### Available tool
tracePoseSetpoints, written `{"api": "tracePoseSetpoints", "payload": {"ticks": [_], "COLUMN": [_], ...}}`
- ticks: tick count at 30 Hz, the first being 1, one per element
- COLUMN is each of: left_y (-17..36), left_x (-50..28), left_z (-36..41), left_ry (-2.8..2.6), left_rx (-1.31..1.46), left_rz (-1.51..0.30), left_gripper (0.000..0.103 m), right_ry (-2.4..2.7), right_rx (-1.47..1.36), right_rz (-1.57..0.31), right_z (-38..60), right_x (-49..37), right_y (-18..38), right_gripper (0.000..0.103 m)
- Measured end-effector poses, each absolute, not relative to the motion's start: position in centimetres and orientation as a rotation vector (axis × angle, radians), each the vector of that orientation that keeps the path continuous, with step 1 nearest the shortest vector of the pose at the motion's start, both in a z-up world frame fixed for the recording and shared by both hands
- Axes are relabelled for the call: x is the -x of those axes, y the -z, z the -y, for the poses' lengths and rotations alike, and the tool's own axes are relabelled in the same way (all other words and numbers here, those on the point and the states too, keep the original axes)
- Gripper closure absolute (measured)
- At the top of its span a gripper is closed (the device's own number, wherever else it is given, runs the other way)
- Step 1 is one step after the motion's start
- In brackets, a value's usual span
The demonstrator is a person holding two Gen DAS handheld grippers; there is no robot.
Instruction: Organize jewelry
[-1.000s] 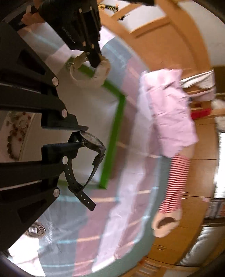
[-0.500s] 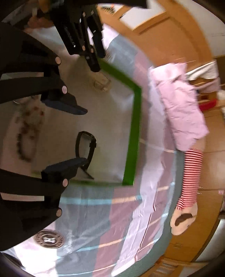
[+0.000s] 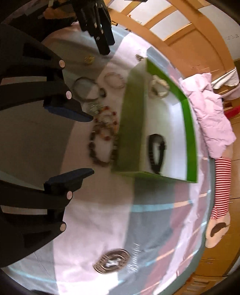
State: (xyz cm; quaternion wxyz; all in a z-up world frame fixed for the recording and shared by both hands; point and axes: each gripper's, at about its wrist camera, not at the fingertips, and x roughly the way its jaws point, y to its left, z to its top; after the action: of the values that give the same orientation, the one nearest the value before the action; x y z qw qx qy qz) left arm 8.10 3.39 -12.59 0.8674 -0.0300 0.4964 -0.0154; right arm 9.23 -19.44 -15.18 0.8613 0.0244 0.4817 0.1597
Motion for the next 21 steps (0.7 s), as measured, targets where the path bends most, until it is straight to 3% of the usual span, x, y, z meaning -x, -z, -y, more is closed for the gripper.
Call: {"api": "tracePoseSetpoints", "payload": {"ticks": [12,13,14,16,21], "left_y": [15.0,15.1,15.3,15.3,14.9], "left_x": [-7.1,-7.1,-7.0,-6.8,-6.0], "left_z": [0.9,1.2,1.6,2.0,2.3], "left_ry": [-0.003,-0.004,-0.006,-0.007,-0.011], "left_rx": [0.001,-0.003,-0.008,-0.013,-0.019], "left_rz": [-1.034,-1.036,-1.037,-1.036,-1.027], "left_gripper": [0.043,0.043,0.043,0.043,0.041], "right_ry": [-0.371,-0.383,-0.409,-0.436,-0.586], "right_rx": [0.062,0.044,0.028,0.057,0.079], "right_rz": [-1.002,-1.022,-1.05,-1.072,-1.105], "right_z": [17.4,17.6,17.7,17.6,17.9], "right_x": [-11.7,-11.6,-11.6,-10.9,-7.7], "right_y": [17.5,17.9,18.2,18.0,16.2], "right_gripper": [0.051,0.054,0.068,0.079,0.083]}}
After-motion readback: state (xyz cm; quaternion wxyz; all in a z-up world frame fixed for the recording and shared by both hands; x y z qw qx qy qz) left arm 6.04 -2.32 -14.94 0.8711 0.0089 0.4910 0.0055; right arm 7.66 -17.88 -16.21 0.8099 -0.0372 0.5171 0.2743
